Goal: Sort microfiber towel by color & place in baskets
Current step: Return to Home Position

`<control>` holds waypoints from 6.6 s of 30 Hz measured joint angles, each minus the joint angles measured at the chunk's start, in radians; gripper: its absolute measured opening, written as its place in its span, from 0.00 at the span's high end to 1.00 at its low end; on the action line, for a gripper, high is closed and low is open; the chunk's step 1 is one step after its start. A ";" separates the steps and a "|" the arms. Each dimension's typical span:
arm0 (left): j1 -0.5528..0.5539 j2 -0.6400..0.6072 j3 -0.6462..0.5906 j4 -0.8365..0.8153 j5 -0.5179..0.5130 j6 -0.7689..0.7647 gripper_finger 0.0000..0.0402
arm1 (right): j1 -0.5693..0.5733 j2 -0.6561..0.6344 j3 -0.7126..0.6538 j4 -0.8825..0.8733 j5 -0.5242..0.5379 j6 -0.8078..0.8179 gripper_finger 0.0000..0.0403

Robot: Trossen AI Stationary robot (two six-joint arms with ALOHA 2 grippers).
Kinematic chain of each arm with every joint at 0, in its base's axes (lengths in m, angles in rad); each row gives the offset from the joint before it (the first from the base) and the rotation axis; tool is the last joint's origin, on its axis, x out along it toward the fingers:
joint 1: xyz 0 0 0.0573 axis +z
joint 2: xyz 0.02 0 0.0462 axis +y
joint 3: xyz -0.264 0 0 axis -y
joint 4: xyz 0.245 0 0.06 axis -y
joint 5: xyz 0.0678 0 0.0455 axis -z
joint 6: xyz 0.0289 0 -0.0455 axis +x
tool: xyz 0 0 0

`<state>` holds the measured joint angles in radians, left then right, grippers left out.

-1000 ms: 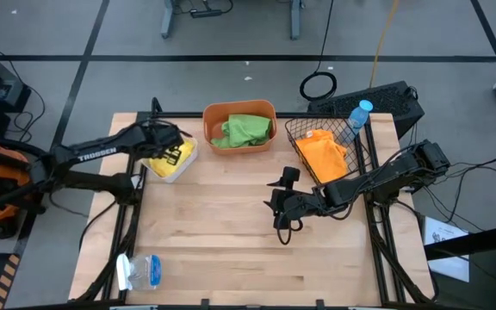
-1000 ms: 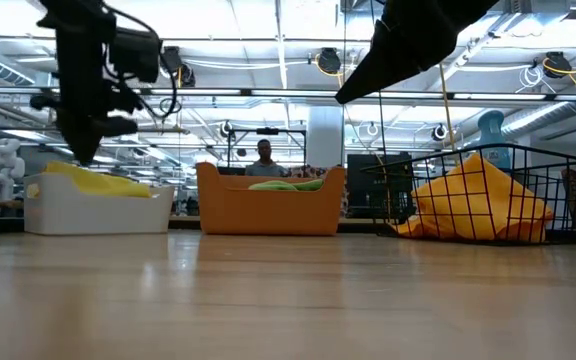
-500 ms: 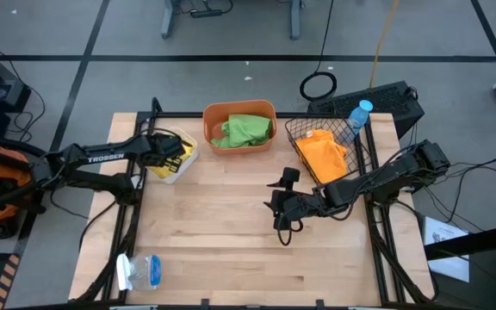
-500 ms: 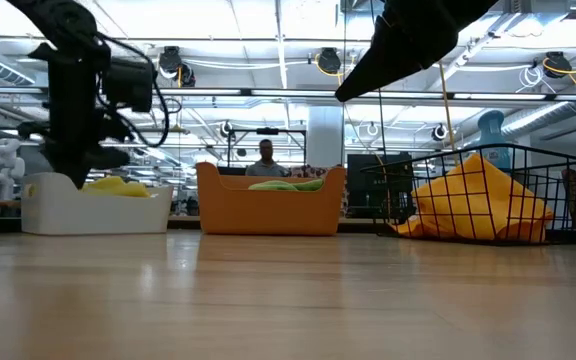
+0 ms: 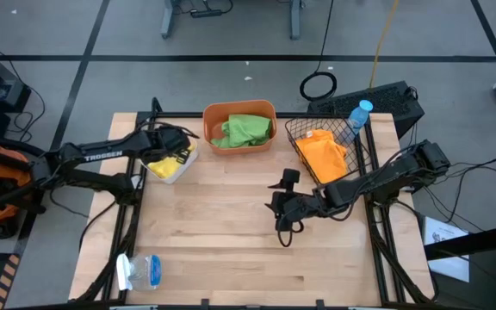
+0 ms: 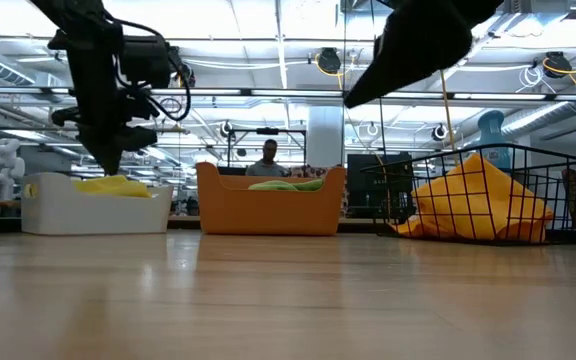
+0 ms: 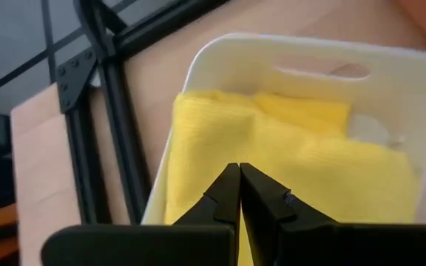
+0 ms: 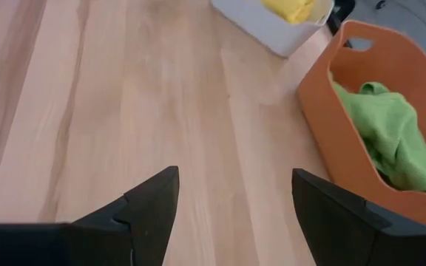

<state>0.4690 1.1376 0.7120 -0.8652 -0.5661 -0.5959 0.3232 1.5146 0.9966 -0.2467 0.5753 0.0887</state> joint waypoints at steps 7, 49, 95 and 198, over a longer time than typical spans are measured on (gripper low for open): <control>-0.033 -0.033 0.012 -0.038 -0.026 0.002 0.96 | 0.024 0.000 0.000 -0.089 -0.005 0.008 0.38; -0.848 -0.395 -0.421 1.032 0.000 0.498 0.96 | 0.057 -0.740 -0.809 0.654 -0.347 -0.116 1.00; -0.973 -0.839 -0.705 1.152 0.130 0.703 0.99 | 0.057 -0.743 -0.982 0.854 -0.561 -0.095 1.00; -0.523 -1.138 -0.679 0.871 0.651 0.732 1.00 | -0.093 -1.513 -0.982 0.272 -0.592 -0.259 1.00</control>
<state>-0.0536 -0.0001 0.0334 0.0058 0.0846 0.1361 0.2299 0.0017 0.0143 0.0255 -0.0165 -0.1706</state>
